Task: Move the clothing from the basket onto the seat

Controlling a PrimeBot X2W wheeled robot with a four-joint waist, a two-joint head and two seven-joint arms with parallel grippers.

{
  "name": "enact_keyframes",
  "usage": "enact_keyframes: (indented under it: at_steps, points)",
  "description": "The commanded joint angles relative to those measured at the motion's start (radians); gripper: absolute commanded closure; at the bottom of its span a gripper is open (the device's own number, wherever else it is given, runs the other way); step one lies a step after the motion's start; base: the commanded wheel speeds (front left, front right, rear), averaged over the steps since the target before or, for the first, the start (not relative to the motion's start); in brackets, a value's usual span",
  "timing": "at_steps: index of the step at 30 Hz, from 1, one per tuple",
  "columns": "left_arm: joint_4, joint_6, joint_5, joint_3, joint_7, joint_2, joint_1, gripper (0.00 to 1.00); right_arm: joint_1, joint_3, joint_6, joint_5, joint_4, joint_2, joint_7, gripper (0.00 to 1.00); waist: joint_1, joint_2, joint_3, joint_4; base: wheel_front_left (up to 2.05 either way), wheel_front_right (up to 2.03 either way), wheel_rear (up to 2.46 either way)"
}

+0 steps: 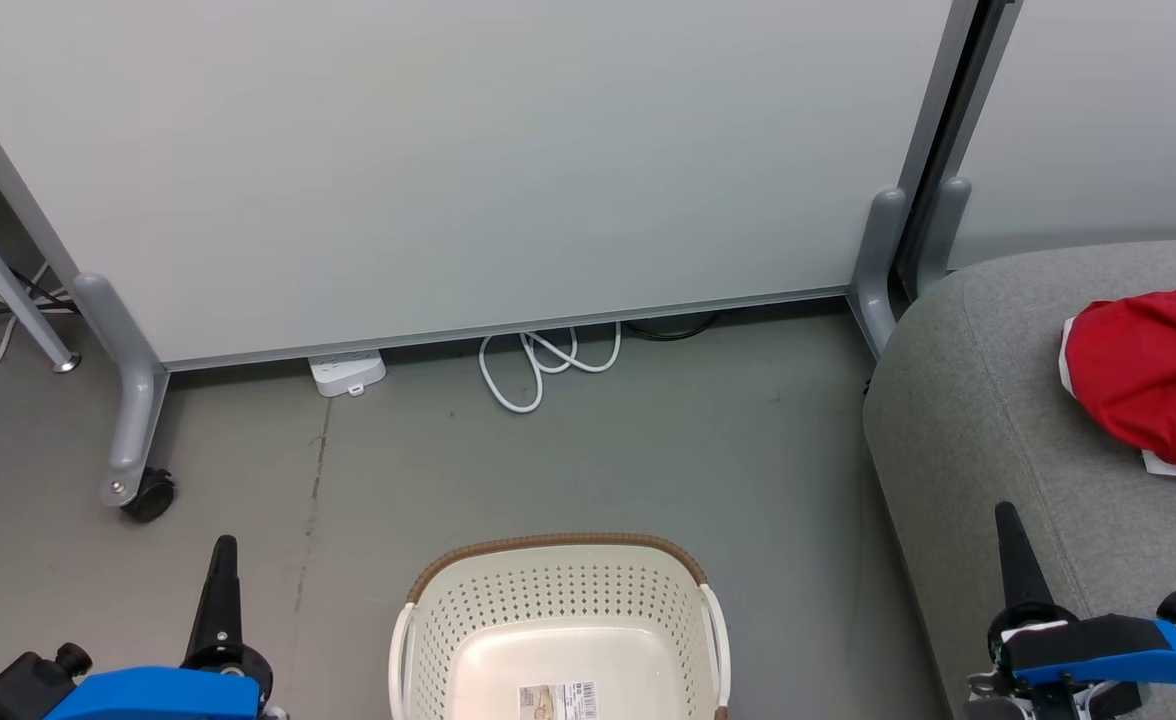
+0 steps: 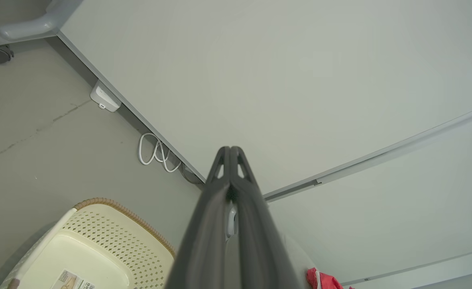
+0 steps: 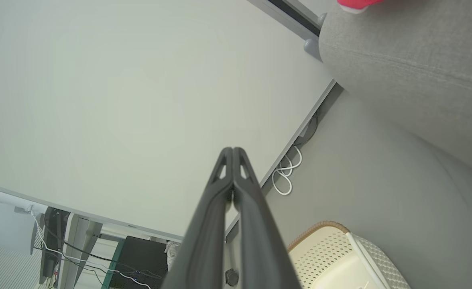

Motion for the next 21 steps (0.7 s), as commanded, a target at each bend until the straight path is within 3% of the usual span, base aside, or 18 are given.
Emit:
enact_keyframes:
  at_steps: [1, 21]
  points:
    - [-0.013, -0.004, -0.026, 0.007, 0.006, 0.006, -0.025, 1.00, -0.026, -0.004, 0.000, 0.030, -0.013, 0.002, 0.007, 1.00, -0.0001, 0.0000, 0.000, 0.000, 0.00, 0.00, 0.00]
    - [-0.022, -0.005, -0.210, 0.027, 0.054, 0.006, -0.026, 1.00, -0.034, -0.016, 0.000, 0.226, -0.018, 0.004, 0.056, 1.00, -0.0001, 0.0000, -0.001, -0.006, 0.00, 0.00, 0.00]
